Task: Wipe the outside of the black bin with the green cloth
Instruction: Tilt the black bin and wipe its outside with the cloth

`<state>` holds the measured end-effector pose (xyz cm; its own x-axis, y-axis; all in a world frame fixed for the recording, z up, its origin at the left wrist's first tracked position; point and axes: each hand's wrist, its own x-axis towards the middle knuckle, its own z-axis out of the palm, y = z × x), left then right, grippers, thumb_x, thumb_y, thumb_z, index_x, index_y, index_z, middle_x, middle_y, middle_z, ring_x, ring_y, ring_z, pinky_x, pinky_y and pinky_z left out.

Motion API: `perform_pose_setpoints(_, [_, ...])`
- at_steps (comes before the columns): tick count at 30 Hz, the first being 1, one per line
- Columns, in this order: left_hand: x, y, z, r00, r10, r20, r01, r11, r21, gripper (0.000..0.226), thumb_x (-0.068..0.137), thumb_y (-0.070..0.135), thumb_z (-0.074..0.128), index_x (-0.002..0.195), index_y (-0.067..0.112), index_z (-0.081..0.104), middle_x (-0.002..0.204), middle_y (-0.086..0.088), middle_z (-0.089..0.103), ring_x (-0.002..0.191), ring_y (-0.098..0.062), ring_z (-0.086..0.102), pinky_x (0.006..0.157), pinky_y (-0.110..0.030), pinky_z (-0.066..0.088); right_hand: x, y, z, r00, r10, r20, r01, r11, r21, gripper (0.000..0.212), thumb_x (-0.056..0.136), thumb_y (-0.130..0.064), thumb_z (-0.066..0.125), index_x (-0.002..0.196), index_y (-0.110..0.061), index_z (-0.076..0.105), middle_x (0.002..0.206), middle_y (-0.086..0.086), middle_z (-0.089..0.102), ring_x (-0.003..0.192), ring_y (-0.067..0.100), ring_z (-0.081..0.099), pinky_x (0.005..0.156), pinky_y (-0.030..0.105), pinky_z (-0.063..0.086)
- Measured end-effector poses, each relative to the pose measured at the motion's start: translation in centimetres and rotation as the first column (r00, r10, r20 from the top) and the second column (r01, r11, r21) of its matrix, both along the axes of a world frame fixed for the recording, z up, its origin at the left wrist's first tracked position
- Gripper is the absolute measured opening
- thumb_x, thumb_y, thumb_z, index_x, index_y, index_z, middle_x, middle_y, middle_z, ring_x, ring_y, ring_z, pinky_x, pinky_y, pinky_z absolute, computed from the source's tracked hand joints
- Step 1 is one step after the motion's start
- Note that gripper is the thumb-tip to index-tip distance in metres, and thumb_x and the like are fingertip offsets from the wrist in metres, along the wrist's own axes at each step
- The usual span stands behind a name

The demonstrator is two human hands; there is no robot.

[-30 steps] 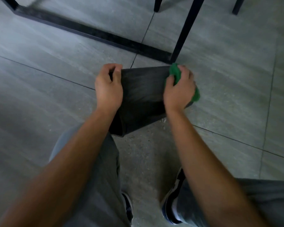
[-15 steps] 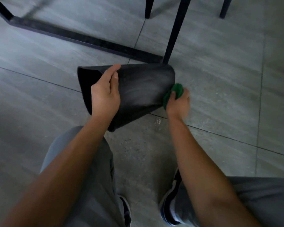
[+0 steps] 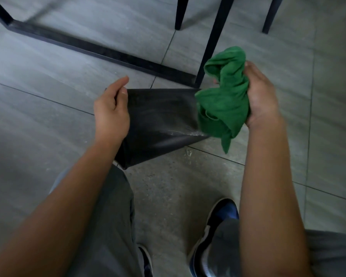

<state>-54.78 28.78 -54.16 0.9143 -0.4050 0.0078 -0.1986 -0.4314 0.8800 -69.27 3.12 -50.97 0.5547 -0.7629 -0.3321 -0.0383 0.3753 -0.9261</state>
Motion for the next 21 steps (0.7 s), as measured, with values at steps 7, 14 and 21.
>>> perform_pose_setpoints(7, [-0.4, -0.5, -0.6, 0.999, -0.018, -0.034, 0.018, 1.0, 0.003, 0.039, 0.11, 0.024, 0.042, 0.147, 0.018, 0.053, 0.125, 0.017, 0.057, 0.105, 0.023, 0.048, 0.086, 0.01, 0.031, 0.7, 2.2, -3.3, 0.949, -0.083, -0.303, 0.002, 0.966, -0.259, 0.018, 0.102, -0.032, 0.064, 0.101, -0.018, 0.076, 0.094, -0.004, 0.076, 0.085, 0.012, 0.073, 0.08, 0.028, 0.059])
perform_pose_setpoints(14, [0.2, -0.5, -0.5, 0.998, 0.009, -0.069, -0.009, 1.0, 0.006, 0.04, 0.11, 0.025, 0.04, 0.149, 0.02, 0.052, 0.145, 0.006, 0.055, 0.129, 0.003, 0.043, 0.104, -0.003, 0.031, -2.1, -0.1, 2.3, 0.977, -0.213, -0.024, 0.205, 0.96, -0.19, 0.037, 0.109, -0.03, 0.05, 0.083, -0.013, 0.071, 0.078, -0.002, 0.078, 0.08, 0.016, 0.076, 0.077, 0.031, 0.061])
perform_pose_setpoints(21, [-0.1, -0.8, -0.6, 0.998, -0.027, -0.061, 0.027, 1.0, 0.006, 0.04, 0.11, 0.026, 0.041, 0.148, 0.02, 0.052, 0.134, 0.012, 0.055, 0.126, 0.001, 0.048, 0.11, -0.014, 0.036, 1.3, 5.2, -5.5, 0.946, -0.208, -0.249, 0.18, 0.975, -0.133, 0.031, 0.107, -0.018, 0.047, 0.083, -0.014, 0.067, 0.083, 0.005, 0.07, 0.082, 0.021, 0.068, 0.076, 0.034, 0.057])
